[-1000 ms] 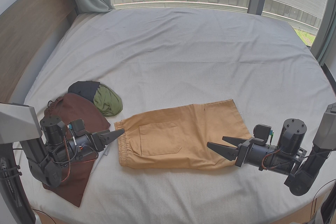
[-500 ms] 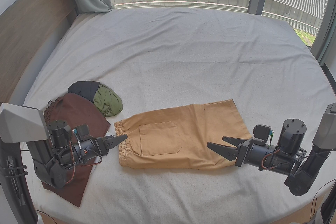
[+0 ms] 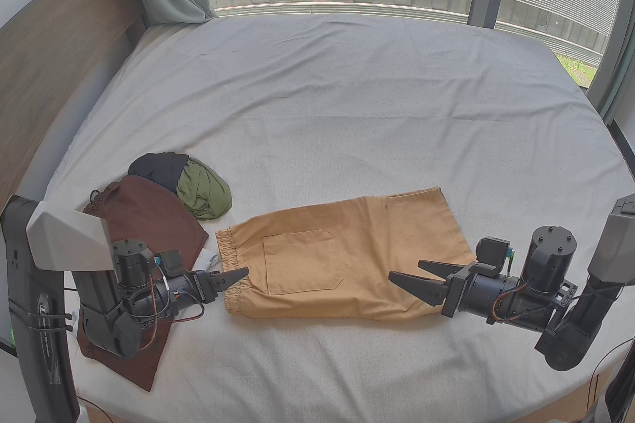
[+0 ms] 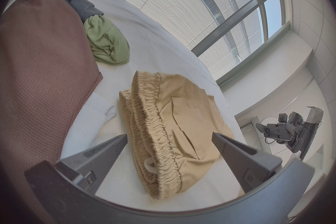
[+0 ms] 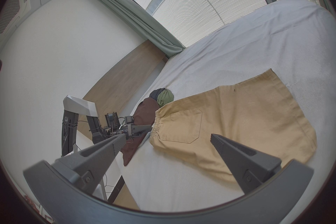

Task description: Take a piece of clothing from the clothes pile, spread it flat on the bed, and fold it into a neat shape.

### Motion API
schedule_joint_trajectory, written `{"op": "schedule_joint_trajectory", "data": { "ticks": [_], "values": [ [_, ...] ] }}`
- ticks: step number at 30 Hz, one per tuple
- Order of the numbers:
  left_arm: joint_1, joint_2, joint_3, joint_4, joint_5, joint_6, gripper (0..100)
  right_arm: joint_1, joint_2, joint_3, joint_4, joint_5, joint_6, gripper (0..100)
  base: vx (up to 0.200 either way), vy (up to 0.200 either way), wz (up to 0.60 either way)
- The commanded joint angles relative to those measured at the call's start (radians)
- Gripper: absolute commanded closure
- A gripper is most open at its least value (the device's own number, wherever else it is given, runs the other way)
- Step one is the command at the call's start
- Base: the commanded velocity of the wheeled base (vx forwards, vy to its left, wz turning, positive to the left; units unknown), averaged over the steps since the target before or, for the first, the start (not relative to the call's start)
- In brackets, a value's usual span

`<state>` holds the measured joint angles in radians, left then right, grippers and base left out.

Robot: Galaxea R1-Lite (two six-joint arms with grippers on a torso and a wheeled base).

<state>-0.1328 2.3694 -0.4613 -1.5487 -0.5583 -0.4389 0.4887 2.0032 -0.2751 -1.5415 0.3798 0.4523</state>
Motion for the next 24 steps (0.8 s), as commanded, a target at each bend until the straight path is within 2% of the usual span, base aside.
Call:
{"op": "schedule_joint_trajectory", "data": {
  "ticks": [1,15,20,22,24],
  "values": [
    [-0.004,0.050,-0.017,-0.001,0.005,-0.004,0,0.002,0.017,0.001,0.000,-0.001,0.000,0,0.000,0.000,0.00],
    [-0.010,0.148,-0.054,-0.001,0.026,-0.030,0,-0.001,0.019,0.001,-0.002,-0.001,0.000,0,0.000,0.000,0.00],
    [-0.039,0.143,-0.077,-0.002,0.044,-0.155,0,0.002,0.019,0.002,0.000,-0.001,0.000,0,0.000,0.000,0.00],
    [-0.041,0.143,-0.080,-0.002,0.049,-0.164,0,0.002,0.019,0.002,0.000,-0.001,0.000,0,0.000,0.000,0.00],
    [-0.085,0.143,-0.128,-0.002,0.127,-0.304,0,0.002,0.017,-0.001,0.000,-0.001,0.000,0,0.000,0.000,0.00]
  ]
}}
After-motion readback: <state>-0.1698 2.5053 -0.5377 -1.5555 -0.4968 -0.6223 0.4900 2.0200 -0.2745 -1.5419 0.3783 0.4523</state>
